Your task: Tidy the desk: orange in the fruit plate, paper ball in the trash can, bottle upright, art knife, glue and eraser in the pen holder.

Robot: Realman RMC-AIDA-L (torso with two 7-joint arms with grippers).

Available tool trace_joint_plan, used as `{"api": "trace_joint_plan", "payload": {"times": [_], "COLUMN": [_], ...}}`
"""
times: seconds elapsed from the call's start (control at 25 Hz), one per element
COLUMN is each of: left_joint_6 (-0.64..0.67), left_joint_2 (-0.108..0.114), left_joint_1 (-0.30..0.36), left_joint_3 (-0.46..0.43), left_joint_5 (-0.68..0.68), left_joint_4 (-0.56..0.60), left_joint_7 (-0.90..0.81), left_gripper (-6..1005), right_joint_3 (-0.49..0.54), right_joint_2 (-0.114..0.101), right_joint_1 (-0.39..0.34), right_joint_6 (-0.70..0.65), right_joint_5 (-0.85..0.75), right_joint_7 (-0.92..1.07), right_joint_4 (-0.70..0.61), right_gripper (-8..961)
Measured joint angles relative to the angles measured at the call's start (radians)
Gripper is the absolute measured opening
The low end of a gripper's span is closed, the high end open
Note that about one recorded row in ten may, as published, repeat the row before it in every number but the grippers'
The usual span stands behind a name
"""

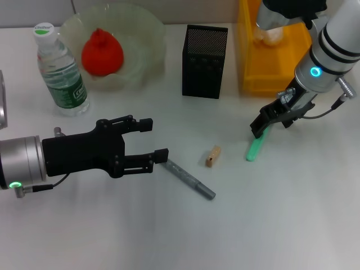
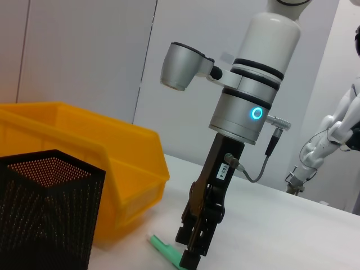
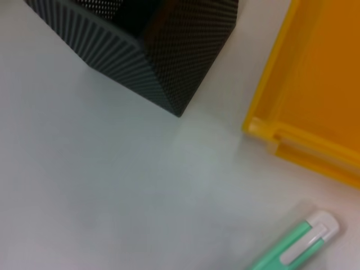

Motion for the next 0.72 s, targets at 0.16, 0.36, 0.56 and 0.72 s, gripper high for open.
{"api": "trace_joint_plan", "payload": {"times": [0.16,0.36,0.56,0.72], "left_joint_6": [0.0,-0.001,0.001,0.001], "left_joint_2": [0.001,0.003,0.003,0.003], "left_joint_1": [0.0,-0.002,-0.003,-0.003], "left_joint_3": [0.0,0.0,0.0,0.0], "left_joint_5": [0.0,0.0,0.0,0.0], "left_joint_4": [0.0,0.0,0.0,0.0], "left_joint_7": [0.001,0.002,0.001,0.002], "left_gripper": [813,812,812,813], "right_joint_3": [0.0,0.002,-0.001,-0.005], "right_joint_2": [0.0,0.0,0.002,0.005], "right_joint_1": [0.0,0.006,0.01,0.01], "right_joint_6": [0.009,0.01,0.019,0.025], "right_joint_5": [0.001,0.013,0.015,0.026], "right_joint_7": [0.0,0.0,0.0,-0.004], "right_joint_4": [0.001,-0.001,0.0,0.001], "right_gripper": [768,768,767,767]}}
